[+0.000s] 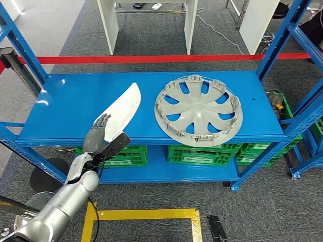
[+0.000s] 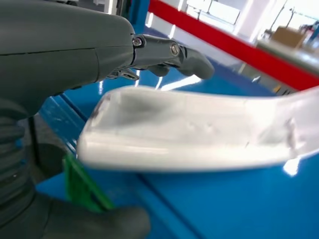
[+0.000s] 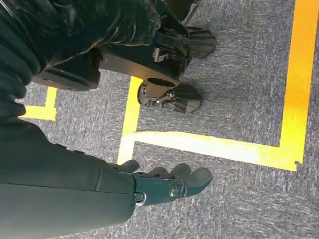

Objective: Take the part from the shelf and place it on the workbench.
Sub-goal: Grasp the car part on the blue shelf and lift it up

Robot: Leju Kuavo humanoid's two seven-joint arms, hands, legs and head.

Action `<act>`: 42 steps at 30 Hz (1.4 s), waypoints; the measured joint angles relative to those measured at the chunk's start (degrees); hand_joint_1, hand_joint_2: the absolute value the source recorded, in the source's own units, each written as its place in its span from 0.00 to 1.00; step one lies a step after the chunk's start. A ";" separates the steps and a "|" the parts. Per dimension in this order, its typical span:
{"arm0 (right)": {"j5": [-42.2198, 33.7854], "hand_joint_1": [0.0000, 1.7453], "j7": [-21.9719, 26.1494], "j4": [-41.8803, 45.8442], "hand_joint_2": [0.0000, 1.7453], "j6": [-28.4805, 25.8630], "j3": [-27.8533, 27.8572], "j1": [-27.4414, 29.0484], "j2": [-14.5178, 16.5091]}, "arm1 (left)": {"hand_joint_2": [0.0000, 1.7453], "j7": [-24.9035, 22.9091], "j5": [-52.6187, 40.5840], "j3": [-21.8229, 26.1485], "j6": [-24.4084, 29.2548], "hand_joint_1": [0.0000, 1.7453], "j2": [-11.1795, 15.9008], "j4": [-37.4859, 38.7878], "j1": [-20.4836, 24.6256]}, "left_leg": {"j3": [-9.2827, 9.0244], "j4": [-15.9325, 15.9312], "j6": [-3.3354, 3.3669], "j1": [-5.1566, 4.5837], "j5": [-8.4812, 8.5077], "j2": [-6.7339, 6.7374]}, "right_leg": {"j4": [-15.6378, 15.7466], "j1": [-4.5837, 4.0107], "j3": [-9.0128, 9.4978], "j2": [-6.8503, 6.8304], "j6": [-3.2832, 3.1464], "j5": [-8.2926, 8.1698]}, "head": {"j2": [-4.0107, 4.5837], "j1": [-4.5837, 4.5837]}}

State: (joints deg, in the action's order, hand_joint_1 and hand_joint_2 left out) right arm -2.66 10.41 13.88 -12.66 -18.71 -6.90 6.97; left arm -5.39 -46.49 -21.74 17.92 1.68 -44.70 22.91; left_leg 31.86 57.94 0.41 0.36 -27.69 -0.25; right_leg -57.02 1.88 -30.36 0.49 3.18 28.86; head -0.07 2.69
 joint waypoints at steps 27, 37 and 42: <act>0.97 0.00 -0.05 0.02 1.00 -0.20 0.63 -0.40 -0.02 | 1.00 5.48 4.74 2.50 6.25 1.00 -1.41 1.47 0.71 | 0.00 0.00 0.00 0.00 0.00 0.00 | 0.00 0.00 0.02 -0.01 0.00 0.00 | 0.01 -0.01; 0.99 0.00 -0.07 0.02 1.00 -0.20 0.71 -0.43 -0.02 | 1.00 5.49 4.74 2.50 6.20 1.00 -1.47 1.52 0.73 | 0.00 0.00 0.00 0.00 0.00 0.00 | -0.01 0.00 0.02 -0.01 0.00 0.00 | 0.00 -0.01; 1.04 0.00 -0.15 0.02 1.00 -0.20 0.80 -0.45 -0.02 | 1.00 5.52 4.72 2.50 6.10 1.00 -1.50 1.62 0.74 | -0.01 0.00 0.00 0.00 0.00 0.00 | -0.01 0.00 0.02 -0.01 0.00 0.00 | 0.00 -0.01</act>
State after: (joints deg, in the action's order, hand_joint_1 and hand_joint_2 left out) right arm -1.62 10.26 13.90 -12.85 -17.91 -7.35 6.95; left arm 0.13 -41.76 -19.23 24.03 0.18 -43.09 23.65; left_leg 31.85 57.94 0.41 0.35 -27.69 -0.25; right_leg -57.03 1.88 -30.33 0.48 3.18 28.86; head -0.07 2.69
